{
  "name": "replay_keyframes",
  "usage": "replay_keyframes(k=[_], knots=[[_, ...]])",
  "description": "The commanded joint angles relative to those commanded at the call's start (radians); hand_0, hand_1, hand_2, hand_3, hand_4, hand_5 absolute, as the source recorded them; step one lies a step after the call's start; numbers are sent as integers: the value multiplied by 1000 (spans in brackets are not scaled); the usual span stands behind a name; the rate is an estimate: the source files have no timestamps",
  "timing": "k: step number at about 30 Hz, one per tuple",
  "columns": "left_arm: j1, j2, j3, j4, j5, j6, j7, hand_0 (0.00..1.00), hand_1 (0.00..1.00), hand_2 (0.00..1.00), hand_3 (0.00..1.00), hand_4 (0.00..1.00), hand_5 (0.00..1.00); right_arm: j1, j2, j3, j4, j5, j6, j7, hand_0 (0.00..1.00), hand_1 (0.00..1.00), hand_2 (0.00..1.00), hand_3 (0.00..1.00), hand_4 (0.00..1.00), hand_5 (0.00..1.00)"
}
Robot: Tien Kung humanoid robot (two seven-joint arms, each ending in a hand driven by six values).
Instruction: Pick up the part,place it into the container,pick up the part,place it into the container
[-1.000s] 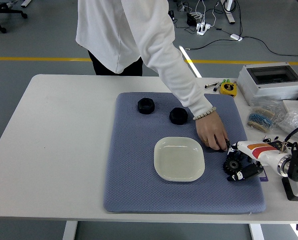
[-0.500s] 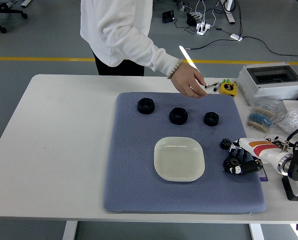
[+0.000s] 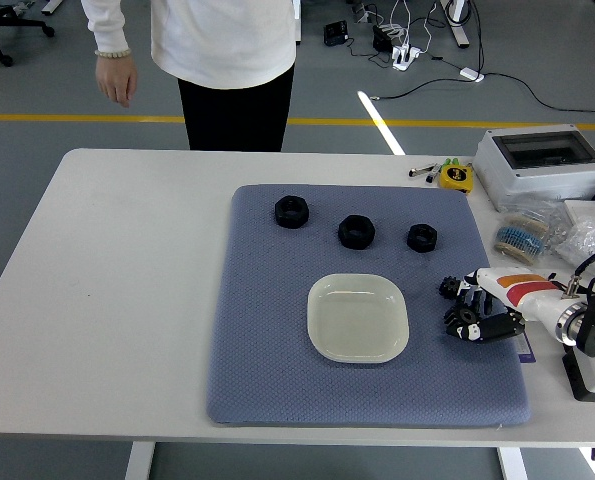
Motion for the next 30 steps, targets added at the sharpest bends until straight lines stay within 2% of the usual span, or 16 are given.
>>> replay_keyframes(k=[9,16,24,30], knots=[[1,1,-2,1,3,1,1,707,631,675,580,678,635,34,9,-9,86,-29,-7,-3,164,352,410,476,732,352],[3,2,-3,1,3,2,1,707,631,676,580,678,634,126,32,-117,129,-43,-33,6,160,345,407,476,734,351],[9,5,-3,2,0,3,1,707,629,677,579,679,636,264,82,-311,92,-84,-42,10,157,342,407,476,741,349],[11,8,-5,2,0,3,1,708,629,675,581,678,635,339,120,-410,14,-115,-40,10,161,349,423,490,741,355]])
